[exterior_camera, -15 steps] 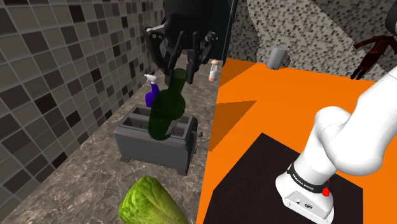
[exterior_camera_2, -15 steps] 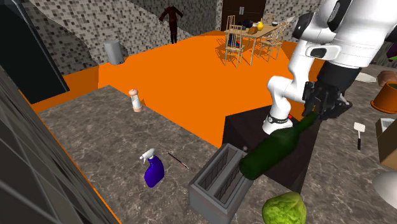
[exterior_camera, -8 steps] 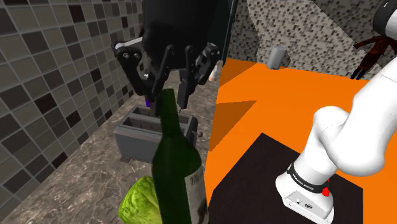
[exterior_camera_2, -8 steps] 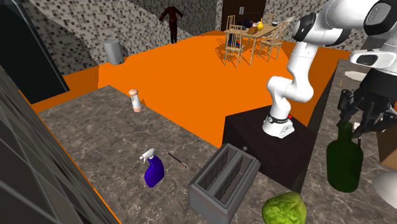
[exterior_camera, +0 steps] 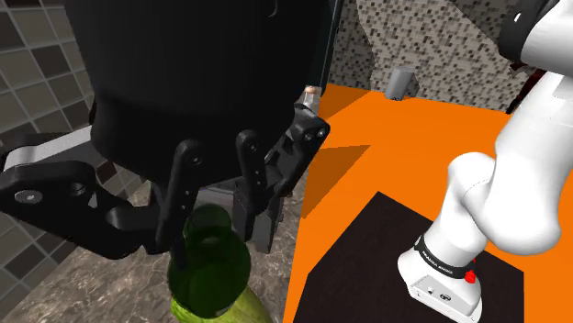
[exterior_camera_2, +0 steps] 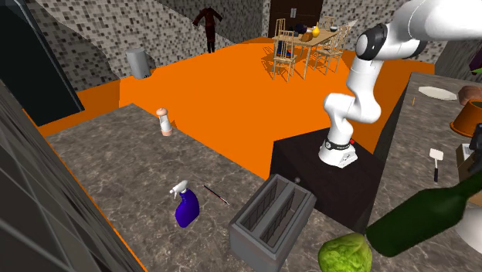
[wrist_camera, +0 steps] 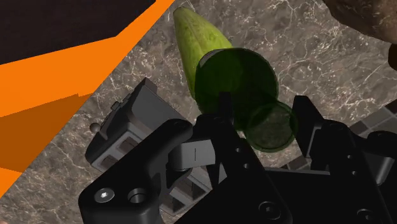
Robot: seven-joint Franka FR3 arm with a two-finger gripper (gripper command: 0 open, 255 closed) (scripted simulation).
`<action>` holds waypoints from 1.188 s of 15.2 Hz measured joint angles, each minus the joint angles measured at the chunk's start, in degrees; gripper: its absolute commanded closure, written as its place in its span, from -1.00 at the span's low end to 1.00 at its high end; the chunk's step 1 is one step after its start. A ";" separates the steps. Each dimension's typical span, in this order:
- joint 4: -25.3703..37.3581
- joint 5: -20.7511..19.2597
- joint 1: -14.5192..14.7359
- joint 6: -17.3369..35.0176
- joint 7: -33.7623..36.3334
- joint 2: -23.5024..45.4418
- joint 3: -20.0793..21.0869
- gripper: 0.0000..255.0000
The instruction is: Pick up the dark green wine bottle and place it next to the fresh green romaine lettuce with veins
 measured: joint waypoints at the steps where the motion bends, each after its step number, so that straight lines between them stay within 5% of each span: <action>1: 1.72 -1.36 1.21 -0.41 1.87 1.92 0.90 1.00; 5: 9.04 -6.44 6.40 -3.14 7.98 8.79 3.20 1.00; 18: -4.76 -3.99 4.10 7.92 8.09 5.23 2.81 1.00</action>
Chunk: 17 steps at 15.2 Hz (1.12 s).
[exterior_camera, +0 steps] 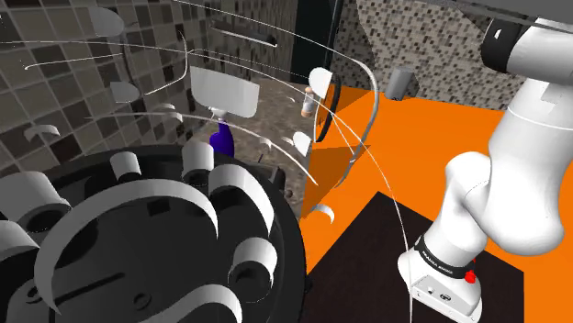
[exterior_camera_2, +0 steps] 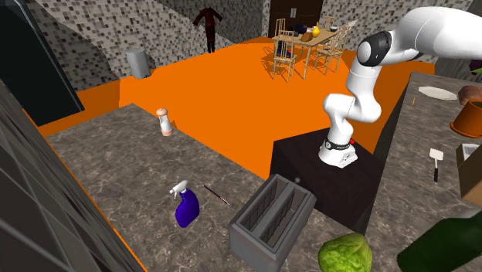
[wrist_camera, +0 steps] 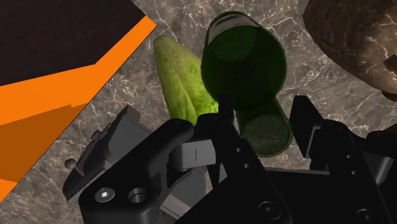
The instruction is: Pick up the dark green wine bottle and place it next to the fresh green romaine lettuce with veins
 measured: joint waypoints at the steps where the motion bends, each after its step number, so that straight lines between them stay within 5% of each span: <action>1: -0.71 0.07 -0.13 0.66 -0.08 -0.11 -0.06 1.00; 17: -13.53 -0.20 -0.84 13.17 1.19 -0.40 -0.46 1.00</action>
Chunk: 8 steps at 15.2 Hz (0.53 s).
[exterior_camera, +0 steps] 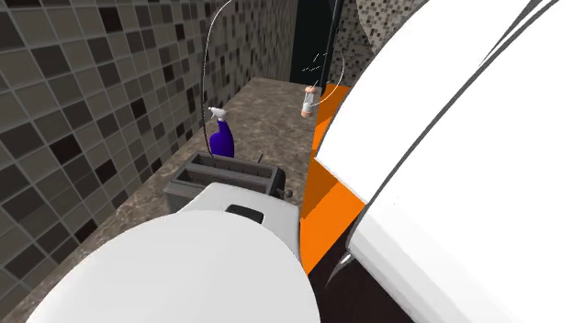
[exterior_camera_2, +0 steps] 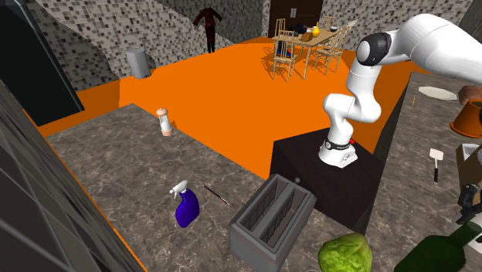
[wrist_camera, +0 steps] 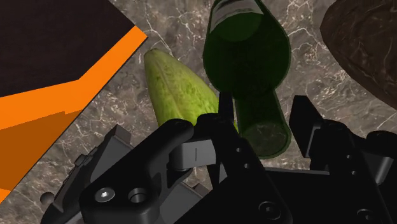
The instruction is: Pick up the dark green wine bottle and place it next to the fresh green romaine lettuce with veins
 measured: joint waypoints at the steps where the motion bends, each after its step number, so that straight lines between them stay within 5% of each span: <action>1: -0.78 0.00 -0.07 0.74 0.03 -0.06 -0.04 1.00; 8: -3.92 -1.07 0.02 5.21 0.99 0.64 -0.19 1.00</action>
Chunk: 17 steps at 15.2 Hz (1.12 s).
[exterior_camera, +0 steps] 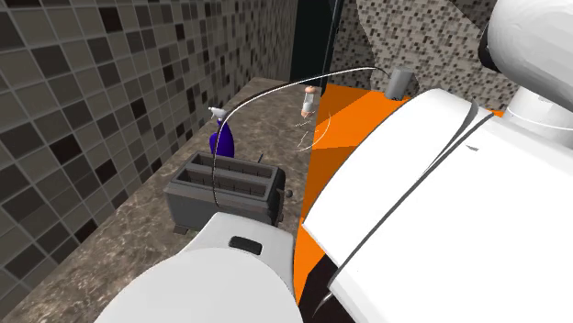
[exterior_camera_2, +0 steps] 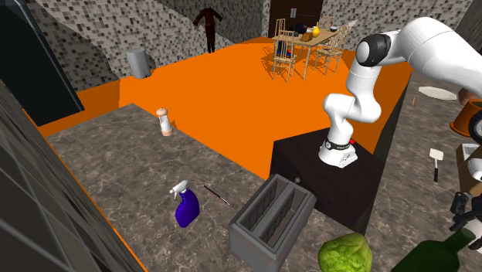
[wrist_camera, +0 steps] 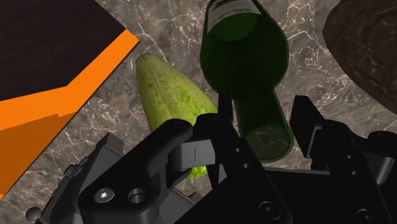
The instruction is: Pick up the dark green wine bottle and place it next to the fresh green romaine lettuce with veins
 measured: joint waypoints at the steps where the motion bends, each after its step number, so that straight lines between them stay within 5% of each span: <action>1: -0.17 0.03 -0.02 0.17 0.01 -0.11 0.02 1.00; 5: -0.08 -0.01 -0.01 0.08 0.04 -0.01 0.03 1.00; 6: 0.17 -0.16 0.08 -0.06 0.16 0.23 0.04 -1.00; 12: -0.21 -0.18 0.10 -0.20 0.22 0.56 0.00 -1.00; 17: 3.49 1.81 -0.11 -5.56 -1.05 -1.81 0.46 -1.00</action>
